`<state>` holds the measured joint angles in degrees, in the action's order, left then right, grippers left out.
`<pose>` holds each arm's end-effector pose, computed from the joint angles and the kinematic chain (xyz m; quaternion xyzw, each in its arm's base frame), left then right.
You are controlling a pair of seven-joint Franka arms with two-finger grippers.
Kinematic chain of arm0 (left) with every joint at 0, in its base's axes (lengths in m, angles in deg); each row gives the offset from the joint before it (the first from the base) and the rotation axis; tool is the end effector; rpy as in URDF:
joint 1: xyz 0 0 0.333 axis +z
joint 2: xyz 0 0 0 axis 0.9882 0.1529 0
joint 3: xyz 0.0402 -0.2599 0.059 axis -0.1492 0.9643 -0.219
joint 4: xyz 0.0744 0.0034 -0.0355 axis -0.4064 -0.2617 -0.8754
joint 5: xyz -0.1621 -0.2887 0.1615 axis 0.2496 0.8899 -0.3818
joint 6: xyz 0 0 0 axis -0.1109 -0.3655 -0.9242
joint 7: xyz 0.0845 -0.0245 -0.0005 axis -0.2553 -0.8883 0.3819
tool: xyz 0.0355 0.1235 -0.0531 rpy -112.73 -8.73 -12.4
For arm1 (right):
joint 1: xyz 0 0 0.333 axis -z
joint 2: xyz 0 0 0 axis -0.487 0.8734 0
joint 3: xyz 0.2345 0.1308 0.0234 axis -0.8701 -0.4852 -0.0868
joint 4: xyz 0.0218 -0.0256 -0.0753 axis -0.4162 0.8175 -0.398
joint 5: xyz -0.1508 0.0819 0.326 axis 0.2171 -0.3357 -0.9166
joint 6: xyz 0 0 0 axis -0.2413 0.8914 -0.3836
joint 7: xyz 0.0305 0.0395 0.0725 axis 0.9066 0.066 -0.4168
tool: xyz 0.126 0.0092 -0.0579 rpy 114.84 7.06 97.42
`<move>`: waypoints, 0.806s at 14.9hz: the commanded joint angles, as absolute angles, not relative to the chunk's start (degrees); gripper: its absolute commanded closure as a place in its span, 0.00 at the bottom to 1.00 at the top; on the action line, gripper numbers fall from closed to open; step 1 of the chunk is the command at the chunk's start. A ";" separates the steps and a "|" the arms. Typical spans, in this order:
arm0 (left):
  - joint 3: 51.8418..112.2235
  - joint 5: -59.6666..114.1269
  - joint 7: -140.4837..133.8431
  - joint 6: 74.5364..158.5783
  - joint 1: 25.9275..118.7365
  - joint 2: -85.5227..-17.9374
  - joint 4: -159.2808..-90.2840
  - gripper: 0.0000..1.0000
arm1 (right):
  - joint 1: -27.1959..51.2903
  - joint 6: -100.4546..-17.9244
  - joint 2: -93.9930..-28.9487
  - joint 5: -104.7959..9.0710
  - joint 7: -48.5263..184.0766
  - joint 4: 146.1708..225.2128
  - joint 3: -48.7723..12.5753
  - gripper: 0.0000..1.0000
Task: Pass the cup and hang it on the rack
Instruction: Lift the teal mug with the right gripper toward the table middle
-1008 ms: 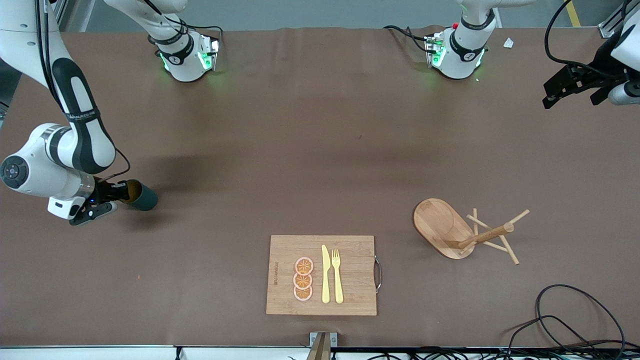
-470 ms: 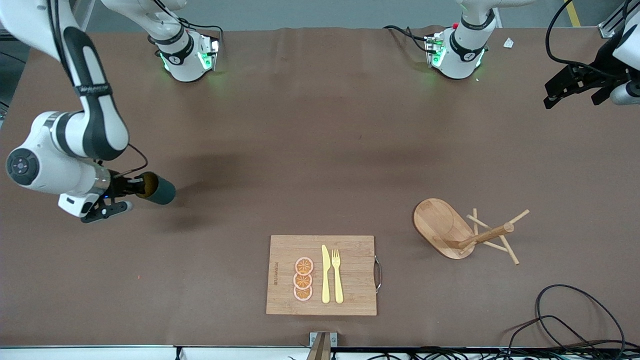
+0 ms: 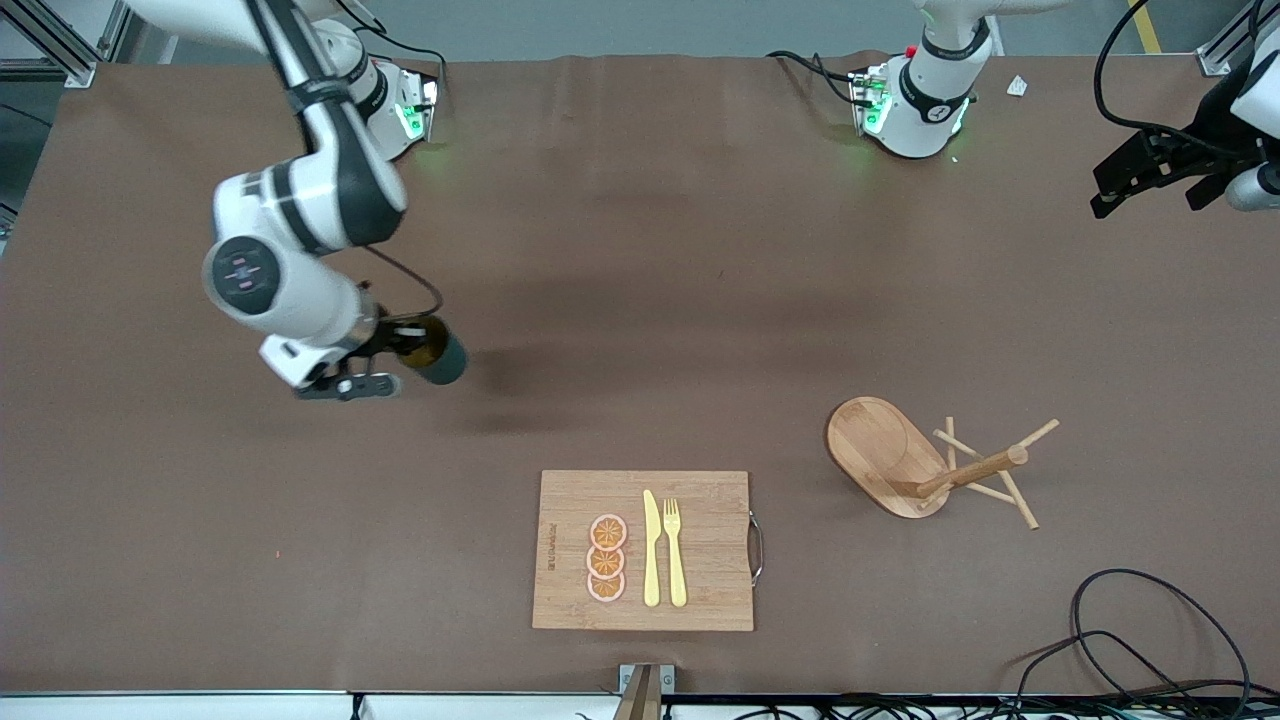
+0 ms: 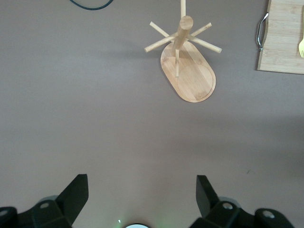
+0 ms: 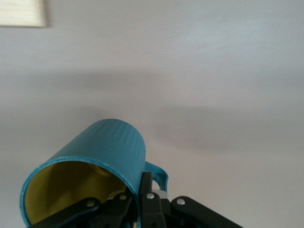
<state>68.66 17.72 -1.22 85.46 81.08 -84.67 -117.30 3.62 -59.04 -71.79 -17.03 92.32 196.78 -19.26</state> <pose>0.4862 -0.0437 0.5884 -0.9994 -0.0317 -0.0102 0.0088 0.5149 0.2107 0.3005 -0.9969 0.0105 0.0769 0.0119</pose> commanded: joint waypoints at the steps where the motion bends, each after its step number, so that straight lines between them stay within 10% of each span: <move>1: 68.80 17.36 -2.48 84.30 81.38 -84.21 -115.95 0.00 | -2.21 -59.05 -69.83 -20.85 101.96 192.59 -18.36 1.00; 12: 68.80 17.45 -2.39 84.38 81.30 -83.95 -116.04 0.00 | -15.85 -65.38 -51.72 -21.56 125.71 177.73 -18.36 1.00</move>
